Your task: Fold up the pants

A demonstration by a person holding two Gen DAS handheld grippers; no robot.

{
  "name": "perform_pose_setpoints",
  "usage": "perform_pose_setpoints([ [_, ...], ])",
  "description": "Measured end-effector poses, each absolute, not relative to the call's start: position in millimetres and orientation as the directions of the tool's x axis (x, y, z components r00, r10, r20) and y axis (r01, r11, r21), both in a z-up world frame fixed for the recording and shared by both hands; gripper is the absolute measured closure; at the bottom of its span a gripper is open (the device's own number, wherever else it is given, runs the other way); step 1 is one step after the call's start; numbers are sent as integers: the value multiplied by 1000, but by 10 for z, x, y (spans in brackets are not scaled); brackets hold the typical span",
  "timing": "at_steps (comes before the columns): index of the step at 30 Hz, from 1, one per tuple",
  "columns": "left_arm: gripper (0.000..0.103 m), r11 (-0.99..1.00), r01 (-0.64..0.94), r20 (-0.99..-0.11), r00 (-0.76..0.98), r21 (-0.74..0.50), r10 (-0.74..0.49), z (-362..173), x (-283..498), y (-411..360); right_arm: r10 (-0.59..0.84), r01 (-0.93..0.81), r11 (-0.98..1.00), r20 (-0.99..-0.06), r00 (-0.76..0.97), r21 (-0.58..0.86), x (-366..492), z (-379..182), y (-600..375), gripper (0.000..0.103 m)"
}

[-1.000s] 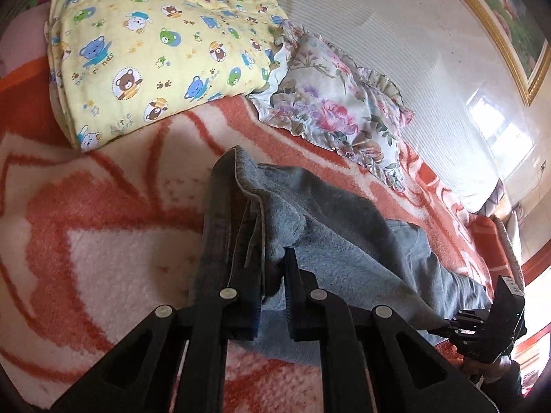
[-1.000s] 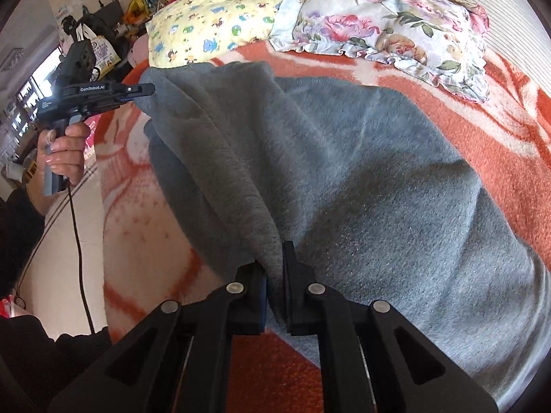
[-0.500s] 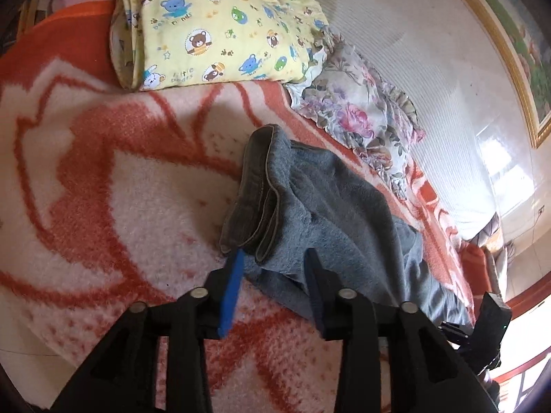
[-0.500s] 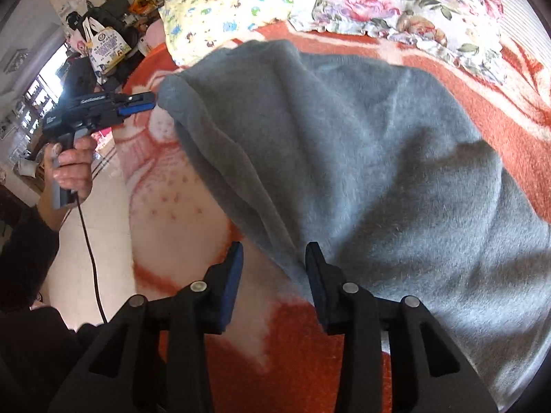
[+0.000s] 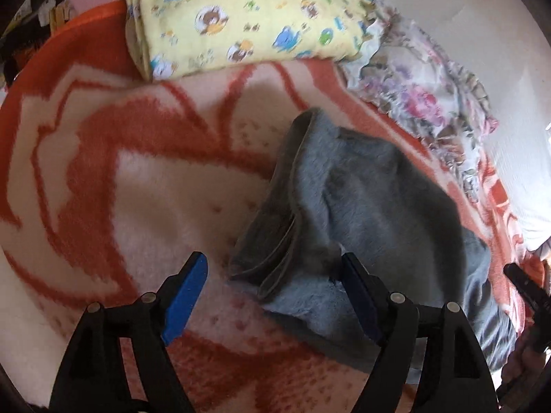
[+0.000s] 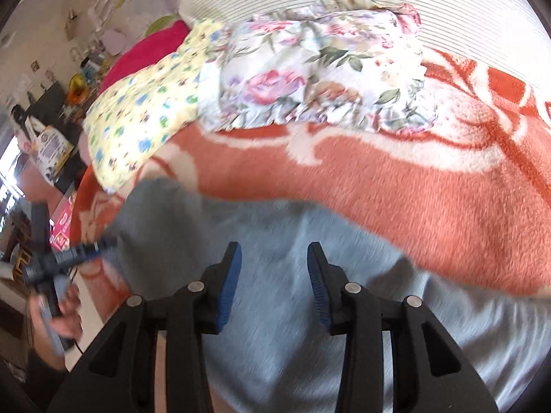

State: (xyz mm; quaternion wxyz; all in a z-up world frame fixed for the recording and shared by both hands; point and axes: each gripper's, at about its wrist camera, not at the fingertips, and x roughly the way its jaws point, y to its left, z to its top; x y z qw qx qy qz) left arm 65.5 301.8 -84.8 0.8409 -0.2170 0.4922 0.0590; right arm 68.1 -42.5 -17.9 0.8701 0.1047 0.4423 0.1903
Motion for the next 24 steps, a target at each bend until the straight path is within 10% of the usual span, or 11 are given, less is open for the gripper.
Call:
perform_pose_setpoints([
  [15, 24, 631, -473, -788, 392, -616, -475, -1231, 221, 2010, 505, -263, 859, -813, 290, 439, 1659, -649, -454, 56],
  [24, 22, 838, -423, -910, 369, -345, -189, -1172, 292, 1359, 588, -333, 797, -774, 236, 504, 1604, -764, -497, 57],
])
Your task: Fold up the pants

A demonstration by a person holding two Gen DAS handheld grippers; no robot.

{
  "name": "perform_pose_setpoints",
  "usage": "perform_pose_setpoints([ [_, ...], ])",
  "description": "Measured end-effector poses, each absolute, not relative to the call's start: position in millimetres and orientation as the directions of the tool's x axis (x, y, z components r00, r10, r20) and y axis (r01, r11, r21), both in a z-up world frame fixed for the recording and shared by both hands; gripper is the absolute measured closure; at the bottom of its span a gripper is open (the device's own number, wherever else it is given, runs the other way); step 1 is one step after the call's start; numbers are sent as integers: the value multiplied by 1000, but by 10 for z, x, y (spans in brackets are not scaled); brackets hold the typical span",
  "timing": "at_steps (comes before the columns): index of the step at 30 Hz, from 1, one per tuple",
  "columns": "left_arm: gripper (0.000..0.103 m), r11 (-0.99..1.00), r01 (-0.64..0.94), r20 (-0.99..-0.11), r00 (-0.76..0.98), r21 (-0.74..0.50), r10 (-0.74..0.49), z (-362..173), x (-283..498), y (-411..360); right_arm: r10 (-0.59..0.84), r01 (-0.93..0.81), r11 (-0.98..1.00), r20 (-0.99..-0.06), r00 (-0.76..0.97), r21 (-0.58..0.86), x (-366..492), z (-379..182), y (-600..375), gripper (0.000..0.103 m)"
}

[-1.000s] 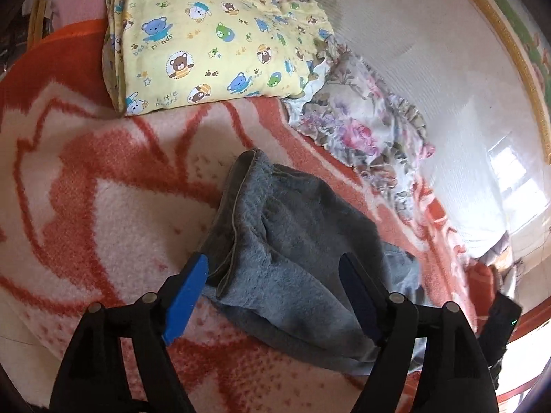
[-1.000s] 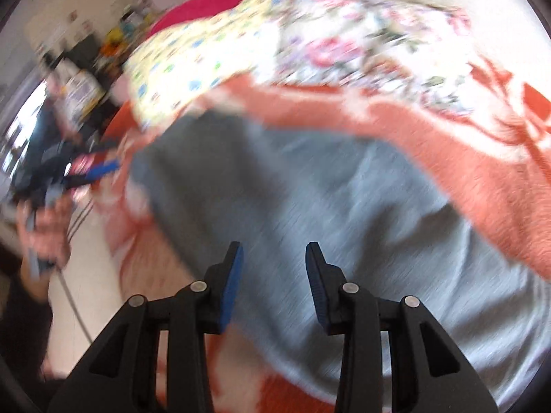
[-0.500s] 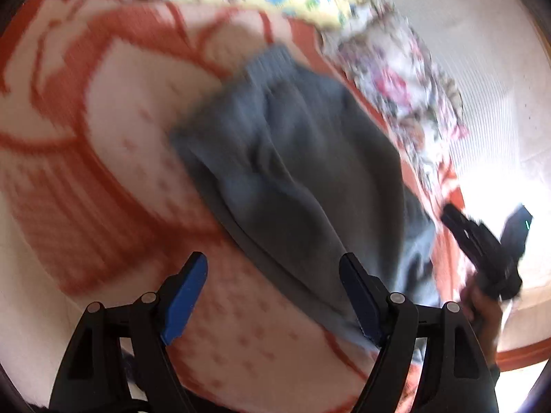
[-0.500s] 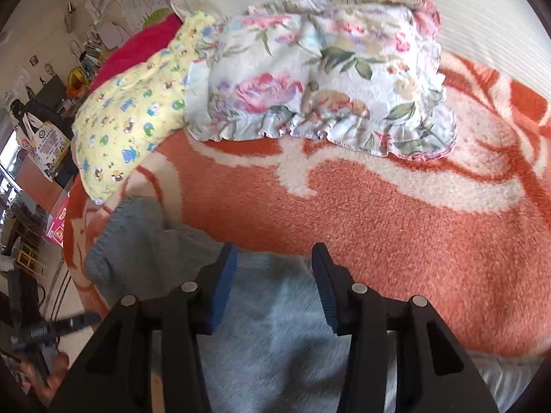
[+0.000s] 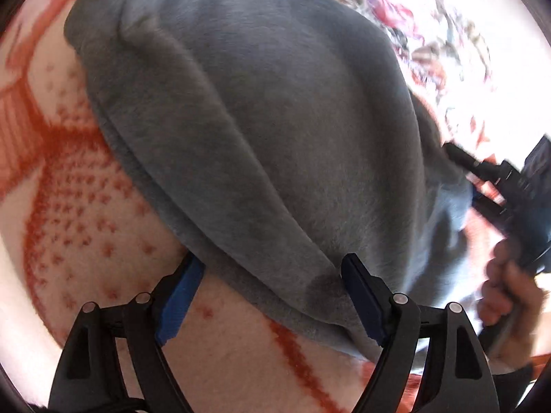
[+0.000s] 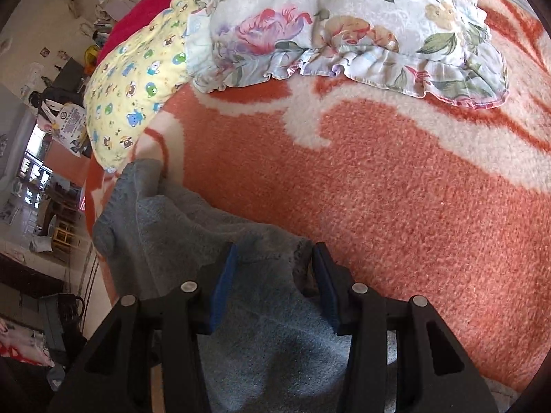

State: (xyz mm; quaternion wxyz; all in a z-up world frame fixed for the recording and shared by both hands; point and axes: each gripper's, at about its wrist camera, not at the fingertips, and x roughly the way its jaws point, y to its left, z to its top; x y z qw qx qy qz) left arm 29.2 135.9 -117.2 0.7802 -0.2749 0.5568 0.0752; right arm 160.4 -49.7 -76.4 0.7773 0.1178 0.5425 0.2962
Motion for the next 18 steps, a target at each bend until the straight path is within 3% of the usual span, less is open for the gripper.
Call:
perform_pose_setpoints([
  [1, 24, 856, -414, -918, 365, -310, -156, -1171, 286, 1301, 591, -338, 794, -772, 235, 506, 1598, -770, -507, 61],
  [2, 28, 866, -413, -922, 366, -282, -125, -1166, 268, 1270, 588, -345, 795, -773, 238, 499, 1593, -769, -518, 72],
  [3, 37, 869, -414, -923, 368, -269, -111, -1159, 248, 1263, 582, -354, 798, -776, 243, 488, 1587, -764, -525, 78],
  [5, 62, 867, -413, -912, 396, -278, -104, -1108, 195, 1289, 586, -363, 797, -765, 267, 483, 1580, -742, -573, 89],
  [6, 83, 872, -390, -900, 420, -297, -118, -1074, 185, 1296, 586, -368, 797, -759, 284, 478, 1583, -724, -590, 91],
  [7, 90, 881, -355, -887, 442, -313, -137, -1031, 193, 1291, 583, -369, 801, -754, 302, 471, 1592, -703, -603, 92],
  [14, 92, 915, -194, -766, 622, -354, -164, -535, 138, 1360, 536, -355, 842, -712, 455, 406, 1832, -458, -608, 94],
  [18, 93, 892, -230, -827, 514, -390, -229, -855, 262, 1408, 472, -317, 879, -743, 475, 356, 1957, -619, -565, 94],
])
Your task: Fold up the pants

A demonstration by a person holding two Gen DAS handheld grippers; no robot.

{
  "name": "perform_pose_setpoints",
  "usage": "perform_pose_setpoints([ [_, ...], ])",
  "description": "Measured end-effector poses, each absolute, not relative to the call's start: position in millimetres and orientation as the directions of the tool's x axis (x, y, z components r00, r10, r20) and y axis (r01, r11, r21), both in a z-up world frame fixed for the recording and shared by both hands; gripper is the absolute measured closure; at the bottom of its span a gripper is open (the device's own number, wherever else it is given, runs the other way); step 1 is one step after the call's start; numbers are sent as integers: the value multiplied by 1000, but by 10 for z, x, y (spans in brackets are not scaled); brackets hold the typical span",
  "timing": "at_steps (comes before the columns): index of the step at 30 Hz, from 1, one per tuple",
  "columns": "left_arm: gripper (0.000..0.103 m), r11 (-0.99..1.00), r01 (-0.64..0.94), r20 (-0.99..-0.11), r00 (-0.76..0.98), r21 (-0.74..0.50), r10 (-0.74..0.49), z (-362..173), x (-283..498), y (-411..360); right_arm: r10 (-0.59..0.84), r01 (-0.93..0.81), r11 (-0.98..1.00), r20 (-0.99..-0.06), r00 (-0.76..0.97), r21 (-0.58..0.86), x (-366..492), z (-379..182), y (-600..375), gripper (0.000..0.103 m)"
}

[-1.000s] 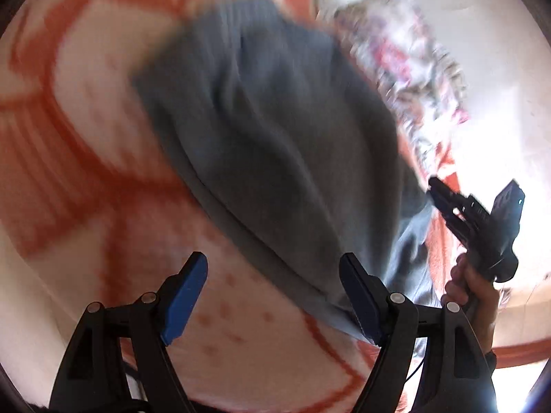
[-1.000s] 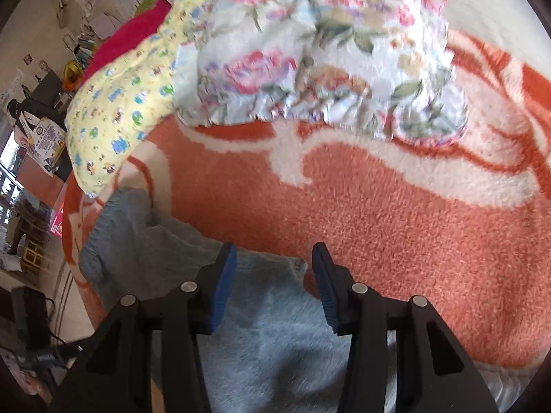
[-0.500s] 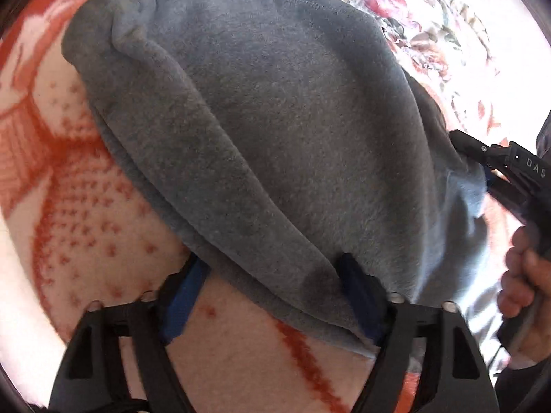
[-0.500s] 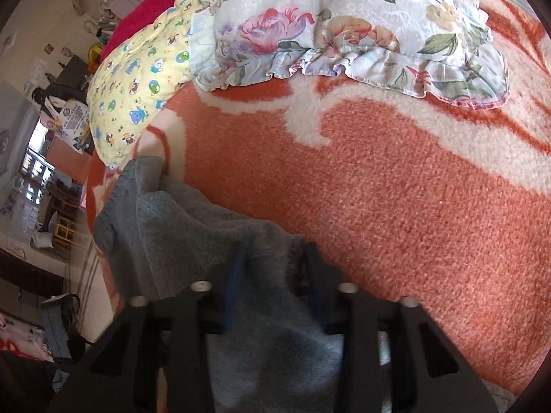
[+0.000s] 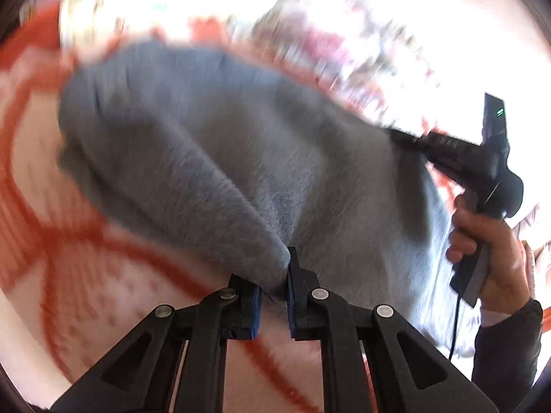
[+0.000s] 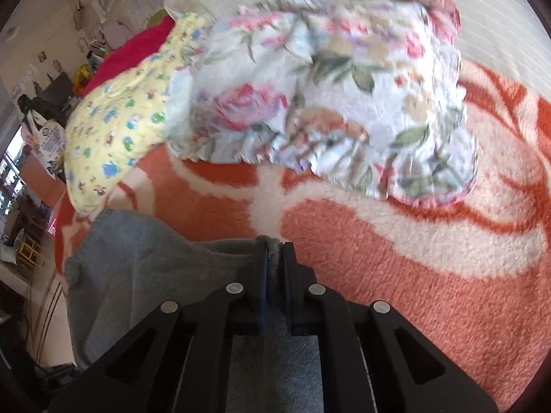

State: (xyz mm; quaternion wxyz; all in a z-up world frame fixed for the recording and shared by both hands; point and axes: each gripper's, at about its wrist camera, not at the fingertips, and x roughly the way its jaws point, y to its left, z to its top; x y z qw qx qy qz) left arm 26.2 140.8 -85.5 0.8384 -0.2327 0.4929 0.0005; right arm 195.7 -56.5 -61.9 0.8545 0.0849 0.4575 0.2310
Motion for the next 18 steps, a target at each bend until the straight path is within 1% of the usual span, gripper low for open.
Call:
perform_pose_setpoints([
  [1, 93, 895, -241, -845, 485, -376, -225, -986, 238, 1414, 459, -309, 885, -760, 461, 347, 1964, -710, -551, 94],
  [3, 92, 903, -225, -843, 491, -367, -220, -1055, 232, 1359, 429, -308, 896, -797, 424, 319, 1930, -909, -501, 92],
  [4, 90, 902, -215, -835, 502, -374, -226, -1059, 210, 1362, 423, -300, 900, -802, 422, 316, 1904, -963, -507, 80],
  [6, 89, 893, -213, -832, 495, -396, -251, -1049, 161, 1412, 438, -275, 897, -784, 440, 347, 1852, -948, -579, 76],
  [8, 87, 883, -206, -827, 487, -421, -281, -1062, 121, 1458, 426, -239, 904, -788, 445, 354, 1830, -869, -630, 70],
  [10, 83, 873, -210, -818, 495, -441, -294, -1040, 72, 1566, 421, -236, 907, -770, 479, 350, 1774, -695, -652, 70],
  [12, 83, 870, -219, -809, 517, -442, -281, -936, -58, 1648, 429, -248, 903, -744, 513, 349, 1702, -506, -636, 70],
  [15, 77, 855, -251, -792, 553, -455, -258, -751, -88, 1862, 488, -296, 873, -709, 509, 388, 1641, -340, -481, 70],
  [17, 78, 838, -300, -790, 571, -456, -225, -672, -140, 2013, 522, -344, 851, -699, 488, 396, 1611, -241, -259, 70],
  [18, 80, 826, -329, -785, 585, -459, -203, -621, -168, 2103, 547, -371, 834, -693, 469, 408, 1598, -201, -161, 70],
])
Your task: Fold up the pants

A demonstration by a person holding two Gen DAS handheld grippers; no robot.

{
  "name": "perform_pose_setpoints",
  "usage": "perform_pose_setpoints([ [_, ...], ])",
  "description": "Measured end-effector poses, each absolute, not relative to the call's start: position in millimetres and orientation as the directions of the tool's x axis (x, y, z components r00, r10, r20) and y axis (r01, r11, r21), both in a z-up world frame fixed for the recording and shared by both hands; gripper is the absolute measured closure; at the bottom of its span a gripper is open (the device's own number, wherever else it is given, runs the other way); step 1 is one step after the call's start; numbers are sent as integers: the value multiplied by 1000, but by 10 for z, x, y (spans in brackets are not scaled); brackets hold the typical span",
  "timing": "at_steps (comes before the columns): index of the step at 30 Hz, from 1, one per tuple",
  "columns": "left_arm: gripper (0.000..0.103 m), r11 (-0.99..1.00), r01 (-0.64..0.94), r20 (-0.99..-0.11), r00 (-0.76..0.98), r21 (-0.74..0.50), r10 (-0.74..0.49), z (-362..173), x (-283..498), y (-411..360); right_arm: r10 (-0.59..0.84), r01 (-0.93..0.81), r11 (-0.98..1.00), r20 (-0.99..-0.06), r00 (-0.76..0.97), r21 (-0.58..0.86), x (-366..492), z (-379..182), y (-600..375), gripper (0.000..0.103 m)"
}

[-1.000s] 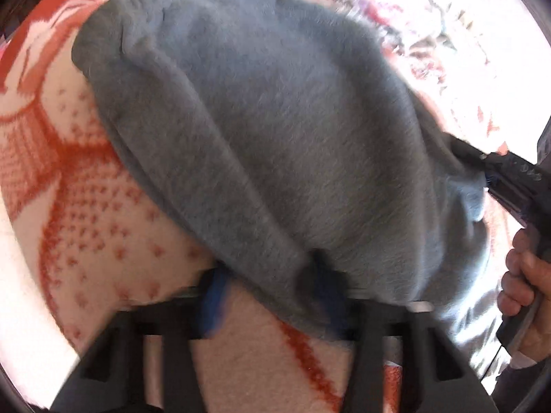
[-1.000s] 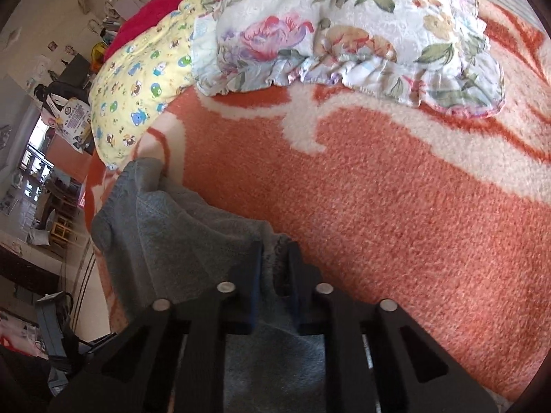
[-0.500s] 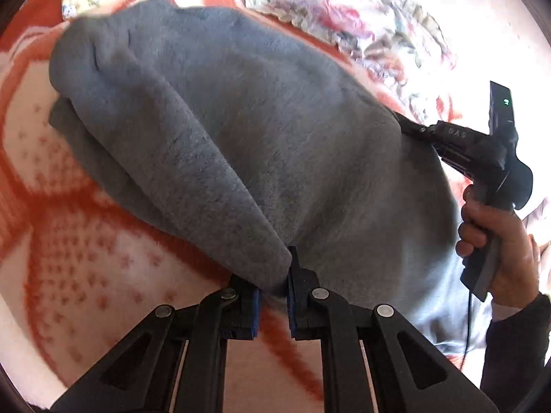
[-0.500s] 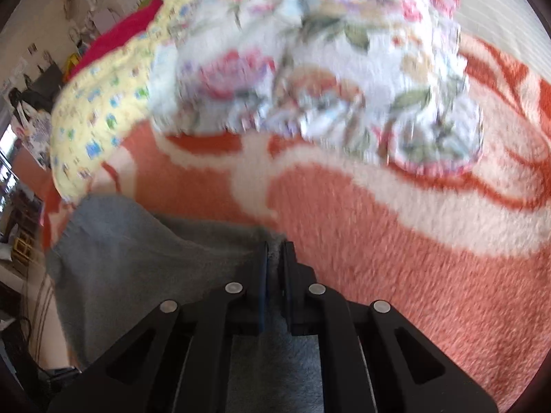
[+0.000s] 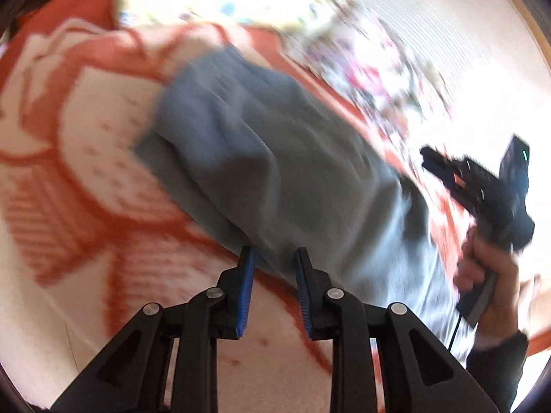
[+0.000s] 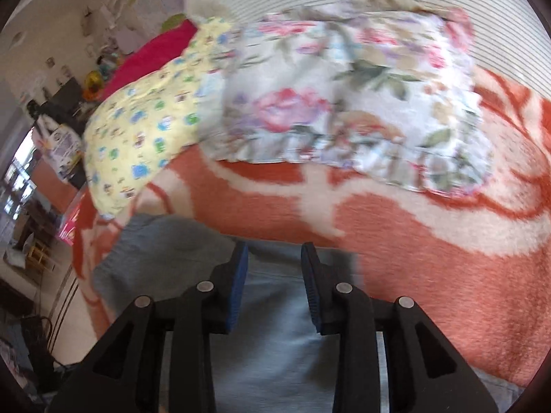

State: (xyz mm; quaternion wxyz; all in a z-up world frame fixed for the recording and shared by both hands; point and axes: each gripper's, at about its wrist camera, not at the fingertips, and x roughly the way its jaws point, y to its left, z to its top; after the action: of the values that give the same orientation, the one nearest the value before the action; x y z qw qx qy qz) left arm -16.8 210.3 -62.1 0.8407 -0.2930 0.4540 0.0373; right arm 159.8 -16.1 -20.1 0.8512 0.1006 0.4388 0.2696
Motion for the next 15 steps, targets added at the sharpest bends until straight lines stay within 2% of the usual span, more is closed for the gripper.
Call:
perform_pose_setpoints([
  [6, 75, 752, -486, -784, 618, -445, -65, -531, -298, 2793, 662, -502, 732, -655, 364, 461, 1450, -111, 652, 70],
  [8, 75, 719, -525, -791, 610, -456, -56, -582, -280, 2991, 689, -539, 699, -646, 329, 470, 1372, -119, 858, 70],
  [11, 75, 683, -525, -774, 626, -507, -93, -583, -232, 3143, 699, -569, 676, -652, 295, 468, 1225, -165, 1100, 70],
  [15, 75, 724, -466, -732, 677, -509, -78, -356, 41, 3057, 709, -548, 665, -661, 247, 507, 998, -339, 1175, 70],
])
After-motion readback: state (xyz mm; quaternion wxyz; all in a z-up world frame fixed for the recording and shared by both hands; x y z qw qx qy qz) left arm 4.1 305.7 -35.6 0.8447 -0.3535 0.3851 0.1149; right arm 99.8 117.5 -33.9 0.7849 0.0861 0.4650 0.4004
